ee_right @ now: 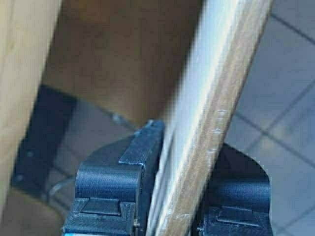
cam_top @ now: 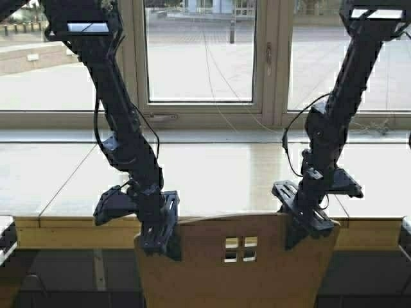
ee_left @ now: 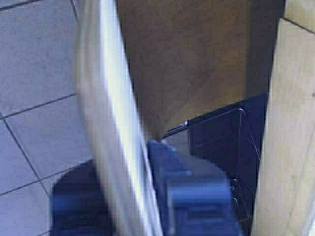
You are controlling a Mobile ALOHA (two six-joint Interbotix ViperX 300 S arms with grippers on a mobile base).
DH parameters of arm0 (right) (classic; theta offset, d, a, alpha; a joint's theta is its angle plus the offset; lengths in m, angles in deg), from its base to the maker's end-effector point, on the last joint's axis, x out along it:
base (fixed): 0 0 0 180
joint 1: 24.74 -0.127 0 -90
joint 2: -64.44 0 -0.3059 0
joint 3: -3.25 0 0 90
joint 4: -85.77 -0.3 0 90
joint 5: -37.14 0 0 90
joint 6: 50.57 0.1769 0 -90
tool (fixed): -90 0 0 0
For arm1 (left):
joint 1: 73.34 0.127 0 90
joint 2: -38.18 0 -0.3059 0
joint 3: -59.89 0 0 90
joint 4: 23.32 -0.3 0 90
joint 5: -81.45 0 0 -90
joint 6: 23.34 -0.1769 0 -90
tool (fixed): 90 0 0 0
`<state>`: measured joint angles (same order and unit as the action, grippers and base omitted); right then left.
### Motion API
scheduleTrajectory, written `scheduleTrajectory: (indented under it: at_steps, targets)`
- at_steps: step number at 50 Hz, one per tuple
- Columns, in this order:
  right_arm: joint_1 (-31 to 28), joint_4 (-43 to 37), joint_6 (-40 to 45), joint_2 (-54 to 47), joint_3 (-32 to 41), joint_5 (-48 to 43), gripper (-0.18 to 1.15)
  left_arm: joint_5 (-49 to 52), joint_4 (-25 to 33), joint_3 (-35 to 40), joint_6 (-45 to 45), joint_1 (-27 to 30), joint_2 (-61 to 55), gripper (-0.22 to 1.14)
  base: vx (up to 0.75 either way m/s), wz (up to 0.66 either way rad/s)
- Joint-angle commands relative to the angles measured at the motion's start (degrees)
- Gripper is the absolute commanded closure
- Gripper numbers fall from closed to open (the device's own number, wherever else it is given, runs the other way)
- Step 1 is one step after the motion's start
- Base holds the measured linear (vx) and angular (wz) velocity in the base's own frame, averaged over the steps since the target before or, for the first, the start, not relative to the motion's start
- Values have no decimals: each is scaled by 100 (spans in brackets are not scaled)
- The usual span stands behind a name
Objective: Push the chairs under the table
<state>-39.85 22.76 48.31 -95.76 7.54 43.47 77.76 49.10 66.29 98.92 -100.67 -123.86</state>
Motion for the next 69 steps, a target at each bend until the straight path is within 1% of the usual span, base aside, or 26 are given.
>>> scheduleTrajectory:
  at_steps: [1, 4, 9, 12, 15, 17, 28, 34, 44, 53, 59, 62, 66, 69]
  targets:
    - [-167, 308, -378, 97, 62, -9, 77, -53, -158, 79, -246, 158, 255, 78, 0, 0]
    - [-158, 308, -378, 132, 70, 53, 63, -18, -237, 79, -325, 167, 299, 66, 0, 0]
    - [-88, 299, -378, 176, 132, 352, 32, 70, -308, 53, -396, 167, 413, 36, 0, 0]
    - [-53, 290, -378, 237, 123, 413, 15, 158, -308, 9, -413, 158, 510, 18, 0, 0]
    - [-44, 246, -369, 343, 79, 387, 4, 202, -272, -88, -343, 158, 624, 4, 0, 0]
    - [-53, 185, -369, 448, 0, 343, 2, 193, -229, -176, -334, 167, 729, -1, 0, 0]
    - [-53, 114, -369, 1143, -369, 176, 2, 193, -202, -563, -378, 167, 1266, -1, 0, 0]
    - [-53, 132, -369, 1714, -729, 88, 2, 229, -211, -870, -387, 158, 1687, -1, -1, 0]
    - [-62, 202, -378, 2742, -1468, -132, 2, 193, -237, -1652, -571, 167, 2707, -1, 0, 0]
    - [-62, 308, -378, 3797, -2180, -422, 2, 132, -308, -2391, -993, 290, 3727, -1, 0, 0]
    - [-62, 650, -387, 4623, -2575, -492, 2, 132, -431, -2918, -1397, 448, 4535, -1, -1, -1]
    - [-62, 923, -387, 5080, -2716, -483, 2, 141, -580, -3164, -1652, 571, 4975, -1, -2, -1]
    - [-62, 1459, -404, 5669, -2830, -457, 2, 176, -835, -3437, -2039, 800, 5581, -1, -3, -1]
    - [-62, 2030, -466, 6196, -2927, -343, 2, 272, -1116, -3630, -2355, 993, 6029, -1, -5, -2]
